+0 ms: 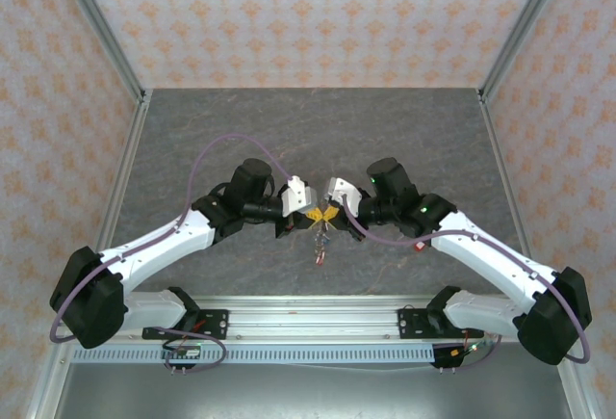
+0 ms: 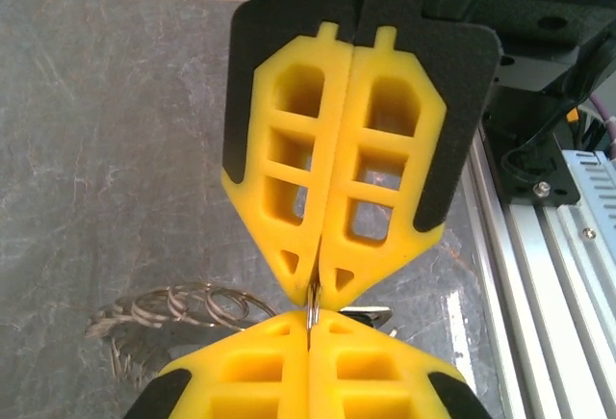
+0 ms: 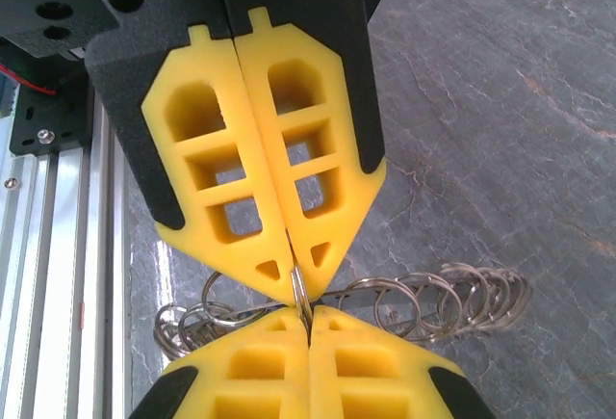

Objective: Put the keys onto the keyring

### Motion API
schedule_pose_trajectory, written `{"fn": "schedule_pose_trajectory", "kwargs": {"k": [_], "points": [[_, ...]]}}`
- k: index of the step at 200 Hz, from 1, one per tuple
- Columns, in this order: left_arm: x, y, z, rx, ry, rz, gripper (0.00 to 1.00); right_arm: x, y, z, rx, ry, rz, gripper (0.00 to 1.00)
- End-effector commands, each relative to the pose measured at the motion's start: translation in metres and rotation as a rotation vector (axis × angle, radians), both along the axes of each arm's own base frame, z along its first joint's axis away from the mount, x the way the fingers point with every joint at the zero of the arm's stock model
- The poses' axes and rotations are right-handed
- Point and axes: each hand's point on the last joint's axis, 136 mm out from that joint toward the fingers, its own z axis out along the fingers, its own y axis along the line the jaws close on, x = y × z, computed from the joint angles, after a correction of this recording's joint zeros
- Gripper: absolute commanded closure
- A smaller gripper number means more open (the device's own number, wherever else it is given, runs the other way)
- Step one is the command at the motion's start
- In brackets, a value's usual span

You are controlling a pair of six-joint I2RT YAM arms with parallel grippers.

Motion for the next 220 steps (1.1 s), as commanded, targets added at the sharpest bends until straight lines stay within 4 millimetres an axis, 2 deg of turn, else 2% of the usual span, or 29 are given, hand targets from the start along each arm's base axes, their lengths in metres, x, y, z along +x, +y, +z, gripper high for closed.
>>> {"fn": "schedule_pose_trajectory", "kwargs": {"k": [1, 22, 38, 66, 106, 144, 170, 199, 220], "points": [[-0.002, -0.003, 0.004, 0.004, -0.020, -0.024, 1.00, 0.001, 0.010, 0.025, 0.100, -0.074, 0.025, 0.94], [-0.002, -0.004, 0.009, -0.033, -0.030, -0.021, 1.00, -0.001, 0.004, 0.014, 0.091, -0.066, 0.008, 0.92], [-0.004, -0.008, 0.020, -0.087, -0.021, -0.033, 1.00, -0.005, 0.003, 0.008, 0.108, -0.032, 0.026, 0.88], [-0.008, -0.014, 0.030, -0.115, -0.005, -0.077, 1.00, -0.004, 0.003, 0.012, 0.186, -0.015, 0.029, 0.84], [-0.009, -0.015, 0.031, -0.123, -0.002, -0.086, 1.00, 0.001, -0.002, 0.018, 0.224, -0.029, 0.013, 0.88], [-0.007, -0.015, 0.027, -0.105, 0.010, -0.081, 1.00, 0.005, -0.007, 0.017, 0.197, -0.038, -0.005, 0.98], [-0.003, -0.010, 0.017, -0.031, 0.000, -0.054, 0.84, 0.005, -0.010, 0.017, 0.138, -0.033, -0.005, 1.00], [0.002, -0.003, 0.007, 0.060, -0.014, -0.036, 0.80, 0.004, -0.012, 0.020, 0.063, -0.020, -0.002, 1.00], [0.003, -0.003, 0.009, 0.077, -0.021, -0.044, 0.79, 0.003, -0.010, 0.021, 0.024, -0.013, 0.008, 1.00]]}}
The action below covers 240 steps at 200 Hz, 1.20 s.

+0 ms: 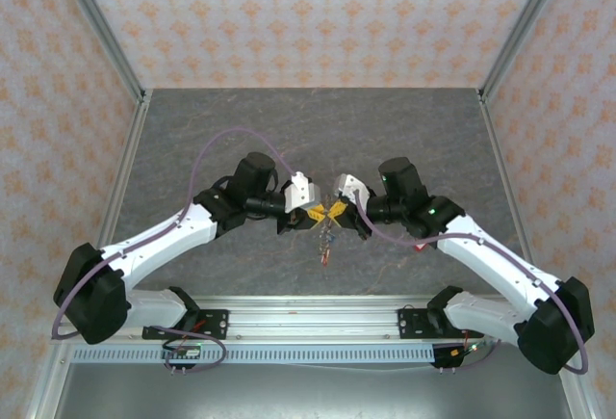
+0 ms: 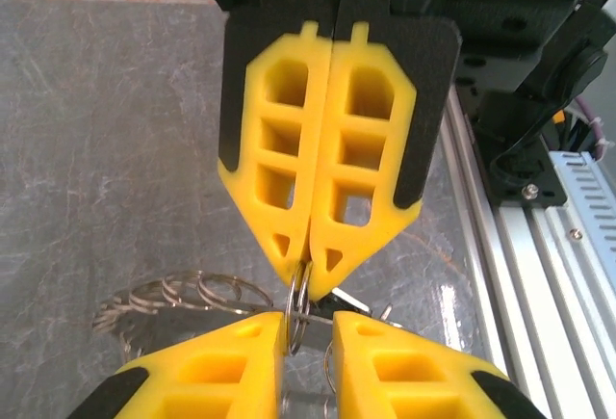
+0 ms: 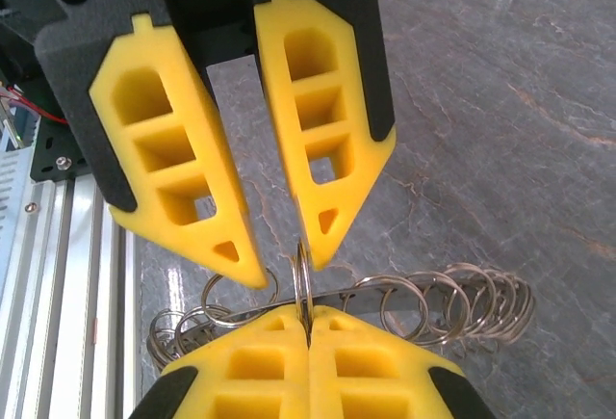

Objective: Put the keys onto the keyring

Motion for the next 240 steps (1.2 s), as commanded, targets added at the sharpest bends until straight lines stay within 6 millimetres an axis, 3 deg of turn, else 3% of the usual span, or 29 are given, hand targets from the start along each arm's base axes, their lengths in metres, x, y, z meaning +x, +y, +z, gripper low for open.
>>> {"fn": "schedule_pose_trajectory", "kwargs": {"k": [1, 35, 65, 93, 182, 240], "points": [[0.000, 0.001, -0.001, 0.056, -0.021, -0.015, 0.79, -0.002, 0.001, 0.011, -0.045, -0.034, 0.027, 1.00], [0.005, -0.002, 0.004, 0.044, -0.035, -0.010, 0.78, -0.002, 0.004, 0.014, -0.072, -0.039, 0.038, 1.00], [0.006, -0.004, 0.009, 0.024, -0.040, -0.011, 0.84, -0.003, 0.008, 0.020, -0.060, -0.046, 0.050, 1.00], [0.004, -0.004, 0.006, 0.024, -0.031, -0.018, 1.00, -0.003, 0.011, 0.025, -0.031, -0.047, 0.049, 1.00], [-0.009, -0.010, 0.018, -0.097, -0.019, -0.067, 1.00, -0.001, 0.007, 0.014, 0.098, -0.052, 0.050, 0.86], [-0.011, -0.014, 0.024, -0.138, -0.013, -0.086, 1.00, 0.000, 0.004, 0.006, 0.126, -0.090, 0.037, 0.85]]}}
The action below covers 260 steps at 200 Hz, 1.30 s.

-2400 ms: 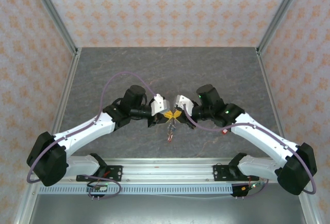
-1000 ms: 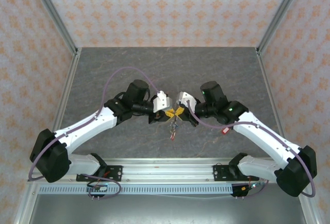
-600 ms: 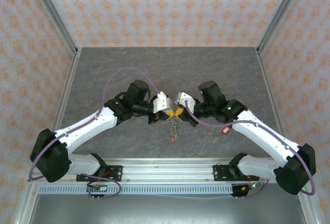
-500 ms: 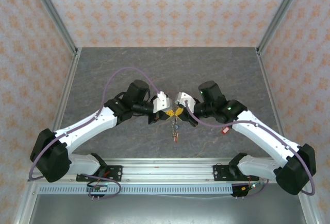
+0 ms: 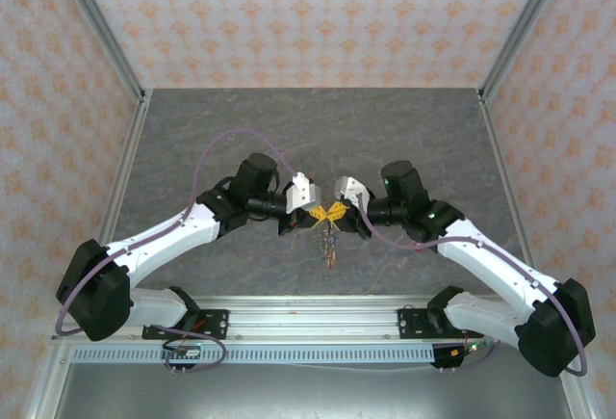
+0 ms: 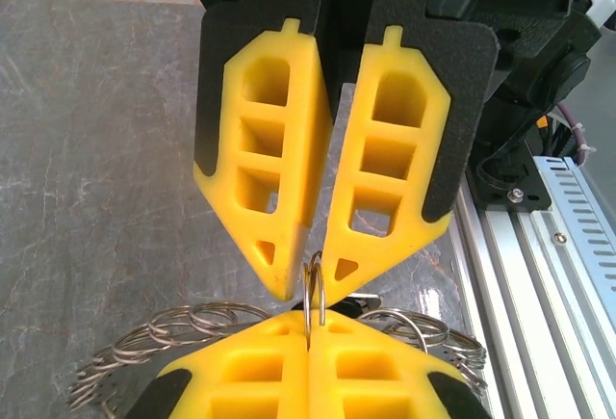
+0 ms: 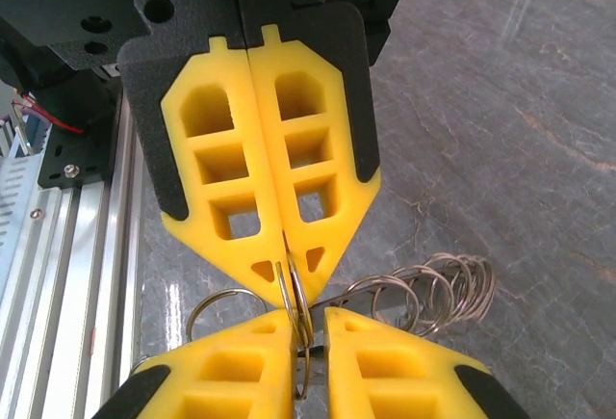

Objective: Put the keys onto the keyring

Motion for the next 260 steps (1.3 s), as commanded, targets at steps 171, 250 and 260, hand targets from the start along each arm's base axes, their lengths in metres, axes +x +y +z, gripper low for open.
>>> {"fn": "schedule_pose_trajectory", "kwargs": {"k": [171, 250, 260], "points": [[0.008, 0.008, 0.026, 0.063, -0.139, 0.040, 0.74, 0.000, 0.003, 0.025, -0.044, -0.040, 0.024, 1.00], [-0.001, 0.002, 0.017, 0.104, -0.095, -0.028, 0.71, 0.001, 0.008, 0.030, -0.007, -0.051, 0.030, 1.00], [-0.001, 0.001, 0.016, 0.114, -0.091, -0.034, 0.71, 0.000, 0.009, 0.030, -0.005, -0.049, 0.035, 1.00]]}}
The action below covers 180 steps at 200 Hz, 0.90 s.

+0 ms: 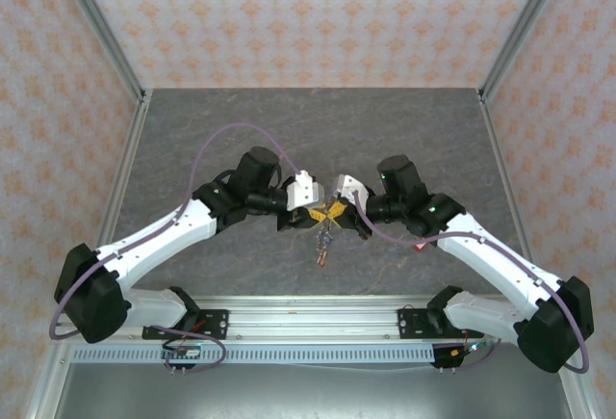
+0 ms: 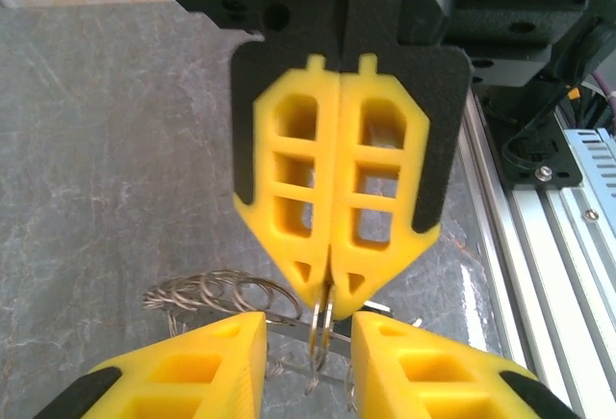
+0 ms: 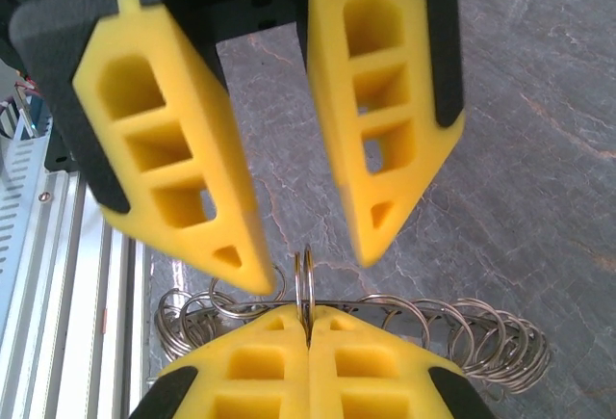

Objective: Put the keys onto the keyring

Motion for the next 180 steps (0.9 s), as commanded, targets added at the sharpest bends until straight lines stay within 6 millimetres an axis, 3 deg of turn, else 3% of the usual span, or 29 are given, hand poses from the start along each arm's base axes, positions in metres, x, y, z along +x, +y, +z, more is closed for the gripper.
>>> {"fn": "schedule_pose_trajectory", "kwargs": {"k": [1, 20, 41, 56, 112, 180], "points": [[-0.004, -0.002, 0.001, 0.026, 0.000, -0.035, 0.71, 0.002, 0.009, 0.022, 0.065, -0.061, 0.027, 1.00], [-0.005, -0.005, -0.001, 0.041, 0.005, -0.047, 0.73, 0.002, 0.010, 0.022, 0.071, -0.063, 0.030, 1.00], [-0.003, -0.006, -0.001, 0.048, -0.002, -0.046, 0.83, 0.002, 0.011, 0.022, 0.071, -0.062, 0.031, 1.00], [-0.001, -0.007, 0.002, 0.039, -0.016, -0.044, 1.00, 0.002, 0.010, 0.020, 0.069, -0.060, 0.032, 0.98], [-0.005, -0.010, 0.015, -0.063, -0.027, -0.033, 1.00, 0.001, 0.001, 0.006, 0.090, -0.039, -0.018, 0.83], [-0.011, -0.018, 0.024, -0.190, -0.003, -0.057, 1.00, 0.006, 0.001, 0.013, 0.219, -0.019, -0.020, 0.82]]}}
